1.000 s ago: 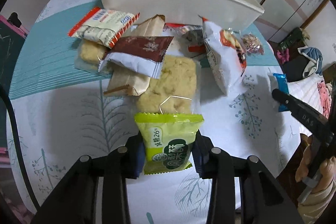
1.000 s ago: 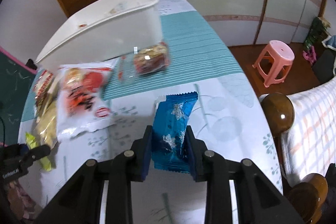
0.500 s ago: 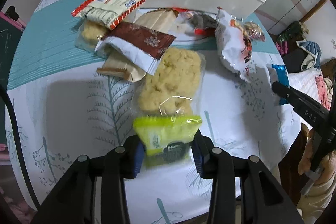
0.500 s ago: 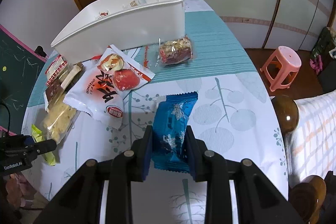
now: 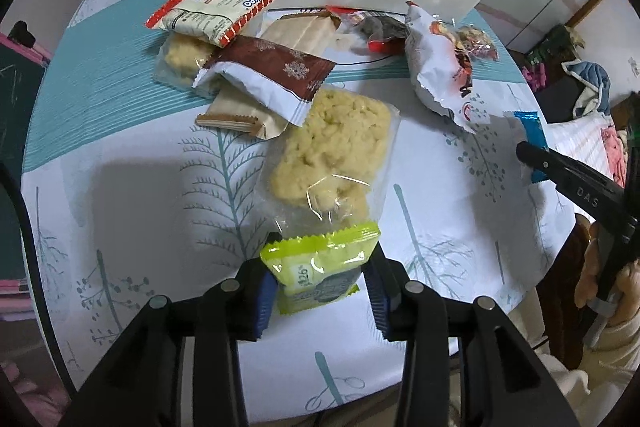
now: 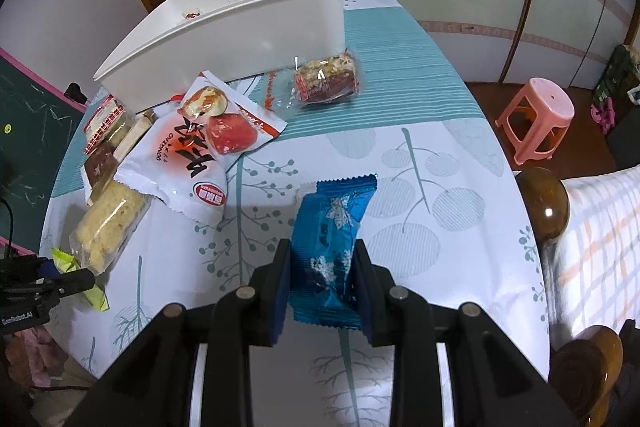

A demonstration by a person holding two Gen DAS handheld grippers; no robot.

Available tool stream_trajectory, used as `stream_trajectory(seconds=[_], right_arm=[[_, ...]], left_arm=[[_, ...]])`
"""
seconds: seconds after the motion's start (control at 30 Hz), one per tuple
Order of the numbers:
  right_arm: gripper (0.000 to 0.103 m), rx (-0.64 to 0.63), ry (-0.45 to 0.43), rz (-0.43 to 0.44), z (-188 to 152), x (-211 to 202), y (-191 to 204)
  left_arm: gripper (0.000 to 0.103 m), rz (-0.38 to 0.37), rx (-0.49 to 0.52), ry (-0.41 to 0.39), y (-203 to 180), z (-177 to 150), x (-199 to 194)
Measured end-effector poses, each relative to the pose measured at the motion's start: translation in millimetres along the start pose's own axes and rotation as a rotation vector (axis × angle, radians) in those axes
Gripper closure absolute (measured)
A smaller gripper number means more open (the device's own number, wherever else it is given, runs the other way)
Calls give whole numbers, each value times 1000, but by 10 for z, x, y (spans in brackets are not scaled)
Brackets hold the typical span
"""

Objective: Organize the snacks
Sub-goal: 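Carry green pack and blue candy into the white bin and release both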

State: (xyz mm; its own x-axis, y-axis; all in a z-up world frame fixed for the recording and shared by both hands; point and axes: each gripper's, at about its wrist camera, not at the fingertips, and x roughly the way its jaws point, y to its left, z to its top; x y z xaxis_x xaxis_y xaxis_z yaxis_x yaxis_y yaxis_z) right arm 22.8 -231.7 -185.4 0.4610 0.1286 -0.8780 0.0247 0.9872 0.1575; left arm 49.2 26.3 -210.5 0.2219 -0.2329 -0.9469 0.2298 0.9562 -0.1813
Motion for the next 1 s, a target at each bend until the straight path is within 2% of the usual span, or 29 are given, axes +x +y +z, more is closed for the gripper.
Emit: stream_trajectory(seconds=[0.23,0.43,0.6,0.73,0.87,1.0], right_arm=[[74,0,2,6,6,-14,1],[74,1,5,10,0,-24,11],[74,-1,5,12,-5,-34,4],[74,-5,5,16,-6,-45,16],[74,-19,1,21,-6,-68,49],[74,-33,-4,38,19,-106,102]], left_arm=[[64,9,21,-11,32,-14,-86],[64,-7,5,54,71,-40,39],[64,-21,-8,58,108,-80,38],[65,12,4,59,140,-127,-6],[66,36,28,29,197,-172,-196],[66,50,67,-37,188,-89,-522]])
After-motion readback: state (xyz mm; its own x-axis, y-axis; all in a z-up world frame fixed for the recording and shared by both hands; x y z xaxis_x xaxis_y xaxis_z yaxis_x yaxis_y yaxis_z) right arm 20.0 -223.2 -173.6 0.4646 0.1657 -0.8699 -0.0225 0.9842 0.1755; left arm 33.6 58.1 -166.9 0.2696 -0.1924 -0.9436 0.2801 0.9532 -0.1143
